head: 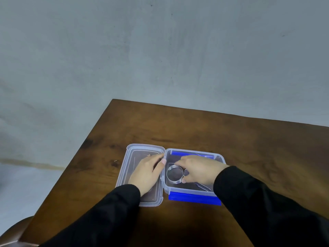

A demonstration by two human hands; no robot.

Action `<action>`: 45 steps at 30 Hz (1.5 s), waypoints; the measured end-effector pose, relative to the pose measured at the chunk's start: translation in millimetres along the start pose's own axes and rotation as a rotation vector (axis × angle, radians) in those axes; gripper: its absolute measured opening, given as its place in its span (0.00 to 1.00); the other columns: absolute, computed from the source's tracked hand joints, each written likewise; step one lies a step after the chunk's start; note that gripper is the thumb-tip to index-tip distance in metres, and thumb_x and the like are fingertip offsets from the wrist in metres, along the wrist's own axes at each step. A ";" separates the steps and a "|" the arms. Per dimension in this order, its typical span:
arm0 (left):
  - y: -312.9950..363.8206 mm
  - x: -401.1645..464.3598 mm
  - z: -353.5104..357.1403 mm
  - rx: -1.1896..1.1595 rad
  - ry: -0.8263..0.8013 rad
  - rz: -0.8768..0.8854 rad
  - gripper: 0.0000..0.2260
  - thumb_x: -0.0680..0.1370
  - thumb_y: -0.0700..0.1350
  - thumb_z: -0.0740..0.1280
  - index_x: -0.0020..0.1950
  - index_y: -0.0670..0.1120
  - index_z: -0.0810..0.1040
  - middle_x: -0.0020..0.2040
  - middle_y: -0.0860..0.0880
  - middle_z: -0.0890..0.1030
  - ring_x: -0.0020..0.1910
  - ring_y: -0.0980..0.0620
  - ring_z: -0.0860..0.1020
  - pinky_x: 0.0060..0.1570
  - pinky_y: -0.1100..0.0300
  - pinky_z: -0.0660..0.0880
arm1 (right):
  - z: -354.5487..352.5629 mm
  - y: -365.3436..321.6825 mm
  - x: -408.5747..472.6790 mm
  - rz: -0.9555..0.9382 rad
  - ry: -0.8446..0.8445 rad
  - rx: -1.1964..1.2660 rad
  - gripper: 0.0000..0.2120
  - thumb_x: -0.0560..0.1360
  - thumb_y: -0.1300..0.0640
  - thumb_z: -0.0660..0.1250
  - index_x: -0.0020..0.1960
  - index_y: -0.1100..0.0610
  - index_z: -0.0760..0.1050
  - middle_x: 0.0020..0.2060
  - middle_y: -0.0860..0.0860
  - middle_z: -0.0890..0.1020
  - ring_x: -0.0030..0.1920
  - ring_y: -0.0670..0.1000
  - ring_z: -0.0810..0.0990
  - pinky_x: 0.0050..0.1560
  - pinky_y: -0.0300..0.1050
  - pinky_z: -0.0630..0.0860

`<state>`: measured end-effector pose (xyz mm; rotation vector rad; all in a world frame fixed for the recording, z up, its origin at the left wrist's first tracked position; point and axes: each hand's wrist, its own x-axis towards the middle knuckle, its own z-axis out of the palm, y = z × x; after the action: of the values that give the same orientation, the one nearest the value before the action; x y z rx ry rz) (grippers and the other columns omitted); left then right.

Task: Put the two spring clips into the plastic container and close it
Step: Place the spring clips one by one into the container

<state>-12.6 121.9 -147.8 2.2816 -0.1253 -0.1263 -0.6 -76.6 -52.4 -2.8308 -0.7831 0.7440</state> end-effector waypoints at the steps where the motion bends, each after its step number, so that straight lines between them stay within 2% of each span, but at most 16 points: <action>1: -0.7 0.6 0.2 0.005 0.002 -0.003 0.25 0.81 0.64 0.51 0.74 0.56 0.71 0.71 0.54 0.76 0.72 0.52 0.70 0.70 0.47 0.68 | 1.5 0.4 2.0 0.002 -0.017 -0.013 0.20 0.78 0.52 0.70 0.69 0.52 0.74 0.61 0.50 0.79 0.59 0.52 0.77 0.59 0.49 0.75; 7: -2.7 0.9 0.7 0.026 -0.006 -0.014 0.27 0.80 0.66 0.50 0.73 0.57 0.71 0.71 0.55 0.75 0.73 0.52 0.69 0.70 0.46 0.68 | 6.7 1.6 8.8 -0.022 -0.051 -0.080 0.22 0.79 0.53 0.68 0.72 0.52 0.72 0.62 0.51 0.78 0.59 0.53 0.78 0.59 0.49 0.77; 13: -1.2 0.6 -0.4 0.030 -0.016 -0.027 0.26 0.80 0.66 0.51 0.73 0.57 0.70 0.71 0.54 0.75 0.73 0.51 0.68 0.70 0.46 0.68 | 11.4 7.4 11.1 -0.063 -0.015 -0.104 0.22 0.79 0.53 0.68 0.72 0.51 0.72 0.62 0.52 0.78 0.57 0.52 0.78 0.53 0.44 0.75; 16: 1.1 -0.1 -0.7 0.035 -0.017 -0.029 0.26 0.80 0.65 0.51 0.73 0.56 0.71 0.71 0.54 0.76 0.73 0.51 0.68 0.70 0.46 0.68 | 19.6 11.5 9.7 -0.072 0.024 -0.102 0.27 0.79 0.52 0.68 0.76 0.50 0.67 0.66 0.50 0.76 0.61 0.51 0.77 0.57 0.43 0.74; 19: 0.5 -0.2 -0.8 0.029 -0.024 -0.030 0.27 0.79 0.66 0.50 0.72 0.57 0.72 0.70 0.55 0.76 0.72 0.51 0.69 0.69 0.46 0.69 | 16.1 20.6 0.7 -0.062 0.057 -0.008 0.27 0.78 0.48 0.68 0.76 0.48 0.67 0.65 0.46 0.75 0.61 0.48 0.76 0.58 0.41 0.73; 21: 0.8 -0.5 -1.0 0.015 -0.032 -0.030 0.30 0.77 0.70 0.48 0.72 0.58 0.72 0.69 0.55 0.77 0.72 0.51 0.70 0.69 0.45 0.69 | 3.4 33.7 -15.7 -0.050 0.168 0.114 0.24 0.78 0.44 0.67 0.73 0.47 0.70 0.62 0.42 0.76 0.59 0.44 0.76 0.59 0.42 0.74; 23: 2.5 -1.3 -0.9 -0.002 -0.035 -0.040 0.33 0.75 0.72 0.46 0.72 0.58 0.72 0.70 0.56 0.76 0.72 0.52 0.70 0.70 0.45 0.69 | -9.8 53.6 -38.3 0.004 0.375 0.232 0.20 0.79 0.44 0.66 0.69 0.46 0.75 0.55 0.39 0.78 0.54 0.41 0.78 0.58 0.41 0.76; 26: 4.4 -1.9 -0.7 -0.011 -0.033 -0.045 0.33 0.75 0.71 0.46 0.71 0.58 0.72 0.69 0.56 0.76 0.71 0.52 0.70 0.70 0.46 0.69 | -15.2 92.8 -72.5 0.237 0.596 0.302 0.16 0.79 0.45 0.66 0.65 0.47 0.78 0.50 0.40 0.80 0.51 0.40 0.80 0.54 0.40 0.78; 28: 6.8 -2.2 -2.1 -0.021 -0.033 -0.040 0.31 0.75 0.70 0.47 0.71 0.58 0.73 0.68 0.56 0.77 0.70 0.53 0.72 0.69 0.47 0.70 | -6.2 118.1 -90.0 0.435 0.549 0.263 0.19 0.79 0.44 0.65 0.67 0.49 0.76 0.52 0.44 0.81 0.52 0.43 0.80 0.54 0.41 0.77; 30: 10.7 -4.5 -3.5 -0.052 -0.019 -0.009 0.26 0.78 0.66 0.50 0.68 0.58 0.75 0.63 0.58 0.80 0.65 0.56 0.75 0.66 0.50 0.72 | 9.6 133.9 -103.2 0.577 0.371 0.218 0.26 0.78 0.41 0.65 0.72 0.51 0.72 0.59 0.48 0.80 0.57 0.47 0.79 0.59 0.44 0.76; 32: 13.9 -7.0 -4.9 -0.063 0.004 0.020 0.20 0.81 0.61 0.54 0.66 0.57 0.77 0.59 0.60 0.80 0.61 0.56 0.76 0.64 0.53 0.72 | 27.4 138.1 -112.4 0.637 0.215 0.242 0.34 0.75 0.37 0.66 0.76 0.52 0.66 0.66 0.51 0.76 0.62 0.49 0.77 0.63 0.46 0.74; 34: 14.7 -7.7 -5.8 -0.057 0.009 0.020 0.19 0.81 0.61 0.54 0.66 0.57 0.76 0.59 0.60 0.80 0.62 0.56 0.76 0.64 0.53 0.72 | 43.7 134.6 -117.4 0.651 0.148 0.305 0.39 0.71 0.33 0.69 0.75 0.53 0.66 0.68 0.51 0.74 0.63 0.50 0.77 0.63 0.46 0.74; 39: 12.9 -7.4 -5.5 -0.037 0.001 -0.001 0.29 0.76 0.67 0.50 0.68 0.56 0.76 0.62 0.57 0.80 0.63 0.54 0.76 0.65 0.52 0.72 | 75.1 126.4 -112.1 0.679 0.220 0.302 0.42 0.64 0.32 0.73 0.71 0.52 0.69 0.61 0.49 0.73 0.62 0.51 0.74 0.63 0.49 0.74; 42: 11.0 -7.0 -5.3 -0.033 0.001 -0.006 0.31 0.75 0.68 0.49 0.68 0.55 0.76 0.64 0.55 0.80 0.63 0.54 0.76 0.65 0.51 0.73 | 76.5 128.4 -108.0 0.698 0.250 0.292 0.39 0.65 0.35 0.74 0.71 0.51 0.70 0.61 0.49 0.75 0.62 0.52 0.74 0.61 0.49 0.74; 45: 13.5 -7.4 -5.0 -0.026 0.002 -0.018 0.28 0.77 0.65 0.50 0.69 0.55 0.75 0.65 0.54 0.80 0.63 0.55 0.76 0.64 0.54 0.72 | 74.5 134.5 -105.6 0.705 0.263 0.296 0.36 0.66 0.38 0.74 0.70 0.51 0.71 0.59 0.49 0.75 0.61 0.53 0.74 0.61 0.49 0.74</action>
<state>-20.0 117.7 -134.0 2.2573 -0.1016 -0.1348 -54.6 -247.8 -103.2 -2.8094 0.3625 0.4710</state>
